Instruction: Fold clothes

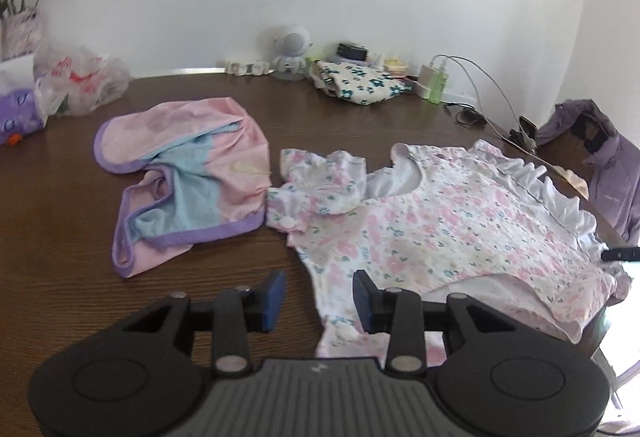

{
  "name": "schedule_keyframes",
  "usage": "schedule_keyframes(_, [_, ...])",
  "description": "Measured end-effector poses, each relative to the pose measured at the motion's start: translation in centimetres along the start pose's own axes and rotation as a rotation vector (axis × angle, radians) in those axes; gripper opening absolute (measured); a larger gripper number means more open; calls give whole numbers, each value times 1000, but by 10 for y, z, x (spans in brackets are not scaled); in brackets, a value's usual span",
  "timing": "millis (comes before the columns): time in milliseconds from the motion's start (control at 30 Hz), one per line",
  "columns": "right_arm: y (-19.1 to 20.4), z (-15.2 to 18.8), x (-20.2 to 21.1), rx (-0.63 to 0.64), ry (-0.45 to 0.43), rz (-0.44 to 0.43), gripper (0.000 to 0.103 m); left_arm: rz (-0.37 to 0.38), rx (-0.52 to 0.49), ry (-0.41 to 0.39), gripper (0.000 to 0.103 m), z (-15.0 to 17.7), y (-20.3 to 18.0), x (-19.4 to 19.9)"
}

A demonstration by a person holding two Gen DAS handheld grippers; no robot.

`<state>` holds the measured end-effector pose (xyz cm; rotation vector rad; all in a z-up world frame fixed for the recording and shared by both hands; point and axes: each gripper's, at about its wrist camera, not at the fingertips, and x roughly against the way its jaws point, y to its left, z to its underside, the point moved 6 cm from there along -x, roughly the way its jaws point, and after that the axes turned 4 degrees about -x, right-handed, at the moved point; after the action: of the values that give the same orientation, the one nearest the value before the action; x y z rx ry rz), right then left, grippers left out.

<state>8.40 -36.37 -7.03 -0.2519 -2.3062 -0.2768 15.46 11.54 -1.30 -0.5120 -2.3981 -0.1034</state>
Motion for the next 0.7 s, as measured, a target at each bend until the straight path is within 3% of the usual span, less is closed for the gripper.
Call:
schedule_keyframes(233, [6,3,-10,50,17,-12,55,-30,-143,70,35,18,-45,-23])
schedule_keyframes(400, [3,7,-11,67,24,8,56,-150,-253,74,37,25,-52,-29])
schedule_keyframes(533, [1,9,-7,65,28,6,57,-125,-218,87,36,20,-48,-27])
schedule_keyframes(600, [3,6,-2,60,21,-37,57,-87,-188,59,37,5,-45,-21])
schedule_keyframes(700, [9,-13,9,78,-34,-92,57,-97,-188,23,38,-27,-40,-23])
